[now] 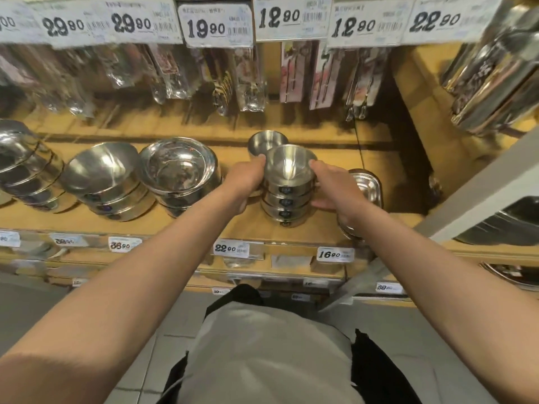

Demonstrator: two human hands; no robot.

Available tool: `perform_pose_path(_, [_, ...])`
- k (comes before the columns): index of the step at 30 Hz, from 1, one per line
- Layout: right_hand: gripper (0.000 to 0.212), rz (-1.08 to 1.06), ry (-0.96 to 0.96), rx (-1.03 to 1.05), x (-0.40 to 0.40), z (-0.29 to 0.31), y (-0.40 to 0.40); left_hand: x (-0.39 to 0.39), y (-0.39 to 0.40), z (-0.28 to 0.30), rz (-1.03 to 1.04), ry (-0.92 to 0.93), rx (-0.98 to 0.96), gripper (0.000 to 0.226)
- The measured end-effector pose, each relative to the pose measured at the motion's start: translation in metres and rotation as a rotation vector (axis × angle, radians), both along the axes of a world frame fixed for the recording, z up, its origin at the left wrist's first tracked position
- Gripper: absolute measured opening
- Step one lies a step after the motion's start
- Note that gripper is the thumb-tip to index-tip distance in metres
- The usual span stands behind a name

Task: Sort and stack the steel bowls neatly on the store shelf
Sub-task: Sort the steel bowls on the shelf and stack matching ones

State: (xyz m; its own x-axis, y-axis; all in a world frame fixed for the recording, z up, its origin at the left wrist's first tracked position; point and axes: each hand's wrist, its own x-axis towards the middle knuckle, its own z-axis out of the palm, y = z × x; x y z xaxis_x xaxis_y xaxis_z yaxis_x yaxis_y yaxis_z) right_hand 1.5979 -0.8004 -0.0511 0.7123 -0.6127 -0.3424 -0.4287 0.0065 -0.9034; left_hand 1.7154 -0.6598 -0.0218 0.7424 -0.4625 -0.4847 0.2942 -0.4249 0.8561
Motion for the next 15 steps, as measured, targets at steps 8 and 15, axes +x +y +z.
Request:
perform_pose_path(8, [0.041, -0.033, -0.011, -0.041, 0.0011, -0.0018, -0.0012, 0.0030, -0.0016, -0.0033, 0.021, -0.032, -0.010, 0.031])
perform_pose_path(15, [0.041, -0.021, -0.009, -0.029, 0.0008, 0.0013, -0.0010, 0.0047, 0.0034, -0.0036, 0.002, -0.015, -0.015, 0.033])
